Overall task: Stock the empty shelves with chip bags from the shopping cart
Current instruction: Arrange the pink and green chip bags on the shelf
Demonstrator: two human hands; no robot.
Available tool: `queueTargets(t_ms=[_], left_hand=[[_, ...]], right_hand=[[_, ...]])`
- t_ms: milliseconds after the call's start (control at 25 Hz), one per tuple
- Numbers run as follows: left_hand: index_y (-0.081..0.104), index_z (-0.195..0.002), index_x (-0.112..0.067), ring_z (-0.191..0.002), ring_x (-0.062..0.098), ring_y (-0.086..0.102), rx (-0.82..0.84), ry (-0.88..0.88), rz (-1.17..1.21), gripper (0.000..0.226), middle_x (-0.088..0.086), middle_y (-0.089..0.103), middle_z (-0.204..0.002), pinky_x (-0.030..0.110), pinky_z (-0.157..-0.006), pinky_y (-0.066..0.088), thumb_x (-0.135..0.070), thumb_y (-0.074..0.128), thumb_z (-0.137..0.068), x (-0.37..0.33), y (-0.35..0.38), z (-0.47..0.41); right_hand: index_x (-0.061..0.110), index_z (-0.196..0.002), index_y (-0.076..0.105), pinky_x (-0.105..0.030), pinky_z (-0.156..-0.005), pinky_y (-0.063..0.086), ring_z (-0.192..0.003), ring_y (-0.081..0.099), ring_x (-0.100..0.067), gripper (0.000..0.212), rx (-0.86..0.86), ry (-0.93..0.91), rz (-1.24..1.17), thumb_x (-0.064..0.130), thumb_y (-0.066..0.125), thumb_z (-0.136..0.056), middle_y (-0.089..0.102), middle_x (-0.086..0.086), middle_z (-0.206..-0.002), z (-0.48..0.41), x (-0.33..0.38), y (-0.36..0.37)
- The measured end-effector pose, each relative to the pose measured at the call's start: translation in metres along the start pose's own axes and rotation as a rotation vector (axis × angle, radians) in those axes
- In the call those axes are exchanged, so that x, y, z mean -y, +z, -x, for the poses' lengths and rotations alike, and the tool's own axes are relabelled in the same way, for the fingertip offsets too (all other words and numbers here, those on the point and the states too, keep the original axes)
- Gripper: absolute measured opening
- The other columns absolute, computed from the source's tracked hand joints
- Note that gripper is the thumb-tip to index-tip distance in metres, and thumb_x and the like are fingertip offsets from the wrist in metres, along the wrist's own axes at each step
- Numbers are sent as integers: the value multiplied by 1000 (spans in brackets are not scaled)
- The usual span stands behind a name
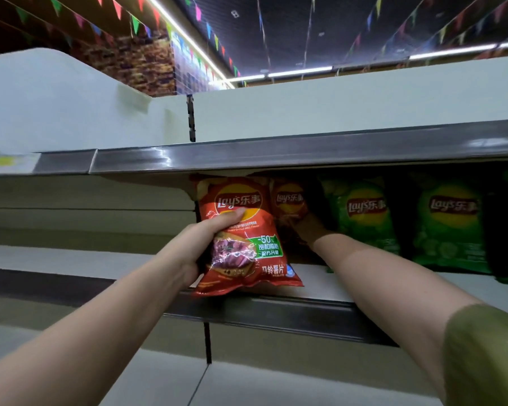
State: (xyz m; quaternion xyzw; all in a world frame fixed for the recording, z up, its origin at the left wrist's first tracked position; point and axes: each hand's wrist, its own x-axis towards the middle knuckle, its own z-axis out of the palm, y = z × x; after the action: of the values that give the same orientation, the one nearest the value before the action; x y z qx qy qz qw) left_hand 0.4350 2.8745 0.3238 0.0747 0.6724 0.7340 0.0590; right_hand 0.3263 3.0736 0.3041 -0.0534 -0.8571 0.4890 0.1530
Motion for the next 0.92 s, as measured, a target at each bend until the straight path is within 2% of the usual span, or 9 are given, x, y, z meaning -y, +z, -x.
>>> queueTargets(t_ms=[120,240,320,480,560,640,720,760,920], left_hand=[[61,-105,-10,-73,27,72,-4,10,11,54,13,74,-87,37,-67,56,-35,76,-60,0,2,-16],[59,-99,-9,-63,25,69,-13,-17,36,28,10,73,-71,36,-62,54,-25,68,-79,2,6,-28],[57,-97,-8,-65,24,67,-31,-35,42,20,10,72,-66,36,-61,52,-21,64,-84,3,9,-32],[56,-106,-6,-65,23,68,-57,-59,16,27,11,71,-72,36,-61,51,-19,65,-84,5,12,-45],[59,-105,-8,-59,20,69,-44,-66,14,25,8,72,-68,35,-61,52,-21,66,-84,7,19,-52],[61,-95,-8,-63,20,68,-7,-54,26,19,7,72,-67,33,-63,54,-22,67,-83,7,30,-60],[62,-96,-8,-71,22,68,31,-61,37,22,10,73,-78,33,-64,55,-23,69,-81,8,42,-67],[61,-102,-8,-77,25,68,37,-68,44,29,12,72,-88,35,-66,55,-24,71,-80,8,47,-71],[55,-119,-10,-101,33,63,64,48,69,44,16,66,-111,47,-85,52,-19,71,-79,7,61,-92]], right_hand=[[3,-137,41,-41,-108,35,-127,44,-34,41,-31,-21,70,19,44,-99,45,-18,-139,-5,-5,3],[4,-139,40,-36,-108,32,-131,40,-31,42,-60,-66,225,20,42,-100,41,-16,-144,5,1,4],[6,-138,42,-33,-105,34,-130,42,-30,41,-73,-128,266,23,41,-100,42,-16,-143,18,12,1],[7,-128,51,-29,-93,41,-120,50,-30,34,-105,-239,254,21,38,-100,51,-16,-134,60,35,-21],[11,-124,53,-31,-95,44,-114,55,-28,36,3,-233,144,32,39,-99,56,-13,-128,78,34,-35],[14,-117,56,-34,-92,49,-104,61,-24,41,193,-130,138,47,46,-94,63,-8,-117,94,28,-41],[14,-113,54,-30,-90,48,-103,60,-23,39,233,-128,298,47,50,-92,62,-6,-113,96,16,-37],[12,-120,51,-29,-91,45,-108,58,-24,40,191,-150,337,42,50,-93,60,-8,-118,94,12,-37],[11,-145,19,-29,-105,31,-132,38,-28,61,57,-164,286,32,48,-96,36,-14,-145,66,8,-34]])
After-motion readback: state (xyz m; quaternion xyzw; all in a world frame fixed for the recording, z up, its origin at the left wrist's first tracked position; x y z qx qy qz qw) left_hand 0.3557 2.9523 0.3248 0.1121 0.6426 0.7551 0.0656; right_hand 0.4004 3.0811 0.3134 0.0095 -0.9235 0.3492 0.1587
